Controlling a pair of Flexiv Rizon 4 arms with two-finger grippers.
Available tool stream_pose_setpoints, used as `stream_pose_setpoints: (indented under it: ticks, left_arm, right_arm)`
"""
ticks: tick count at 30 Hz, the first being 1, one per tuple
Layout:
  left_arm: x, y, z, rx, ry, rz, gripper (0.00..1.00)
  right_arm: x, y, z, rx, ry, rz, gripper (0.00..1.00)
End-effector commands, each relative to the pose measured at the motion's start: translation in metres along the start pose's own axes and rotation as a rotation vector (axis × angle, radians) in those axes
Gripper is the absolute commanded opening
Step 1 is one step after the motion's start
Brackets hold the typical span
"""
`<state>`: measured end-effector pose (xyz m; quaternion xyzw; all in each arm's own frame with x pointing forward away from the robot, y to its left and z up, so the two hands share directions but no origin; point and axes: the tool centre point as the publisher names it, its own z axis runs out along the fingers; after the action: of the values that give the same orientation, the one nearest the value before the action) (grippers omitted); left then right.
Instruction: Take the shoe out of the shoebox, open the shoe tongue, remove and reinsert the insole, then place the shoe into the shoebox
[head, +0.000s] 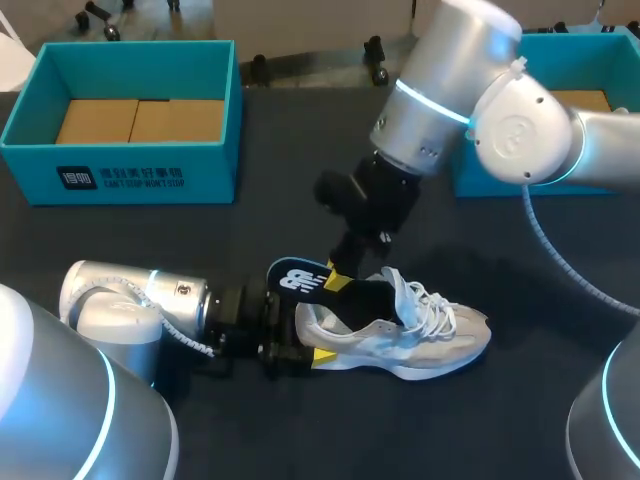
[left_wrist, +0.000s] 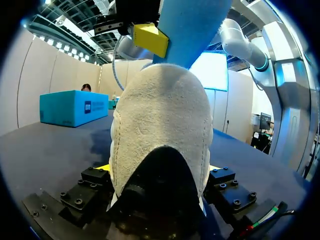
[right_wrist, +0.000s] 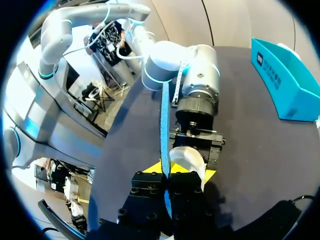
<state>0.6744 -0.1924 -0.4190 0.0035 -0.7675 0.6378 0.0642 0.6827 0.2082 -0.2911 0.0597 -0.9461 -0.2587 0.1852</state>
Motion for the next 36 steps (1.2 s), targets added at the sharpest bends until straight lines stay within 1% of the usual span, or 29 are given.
stream_pose_setpoints:
  ticks: [1, 9, 11, 14, 15, 20, 23, 24, 26, 28, 29, 30, 31, 36]
  left_arm:
    - [-0.001, 0.001, 0.000, -0.002, 0.001, -0.001, 0.00]
    - [-0.001, 0.001, 0.000, -0.002, 0.001, -0.001, 0.00]
    - [-0.001, 0.001, 0.000, -0.002, 0.001, -0.001, 0.00]
    - [-0.001, 0.001, 0.000, -0.002, 0.001, -0.001, 0.00]
    - [-0.001, 0.001, 0.000, -0.002, 0.001, -0.001, 0.00]
    - [-0.001, 0.001, 0.000, -0.002, 0.001, -0.001, 0.00]
    - [-0.001, 0.001, 0.000, -0.002, 0.001, -0.001, 0.00]
    - [-0.001, 0.001, 0.000, -0.002, 0.001, -0.001, 0.00]
    - [-0.001, 0.001, 0.000, -0.002, 0.001, -0.001, 0.00]
    - [-0.001, 0.001, 0.000, -0.002, 0.001, -0.001, 0.00]
    - [-0.001, 0.001, 0.000, -0.002, 0.001, -0.001, 0.00]
    - [-0.001, 0.001, 0.000, -0.002, 0.001, -0.001, 0.00]
    - [-0.001, 0.001, 0.000, -0.002, 0.001, -0.001, 0.00]
    - [-0.001, 0.001, 0.000, -0.002, 0.001, -0.001, 0.00]
  right_arm:
    - [0.002, 0.000, -0.001, -0.001, -0.004, 0.000, 0.00]
    - [0.002, 0.000, -0.001, -0.001, -0.004, 0.000, 0.00]
    - [-0.006, 0.010, -0.003, -0.007, -0.014, -0.004, 0.00]
    - [-0.010, 0.023, -0.014, -0.023, -0.040, -0.021, 0.00]
    - [-0.010, 0.031, -0.023, -0.036, -0.063, -0.039, 0.00]
    - [-0.004, 0.048, -0.056, -0.074, -0.110, -0.049, 0.00]
    - [0.002, 0.052, -0.073, -0.135, -0.132, -0.060, 0.00]
    - [0.005, 0.052, -0.079, -0.179, -0.142, -0.065, 0.00]
    - [0.009, 0.052, -0.089, -0.205, -0.141, -0.057, 0.00]
    - [0.015, 0.050, -0.099, -0.332, -0.143, -0.081, 0.00]
    - [0.020, 0.048, -0.104, -0.410, -0.156, -0.137, 0.00]
    - [0.025, 0.048, -0.108, -0.445, -0.177, -0.190, 0.00]
    - [0.032, 0.050, -0.111, -0.420, -0.184, -0.178, 0.00]
    - [0.032, 0.050, -0.111, -0.420, -0.184, -0.178, 0.00]
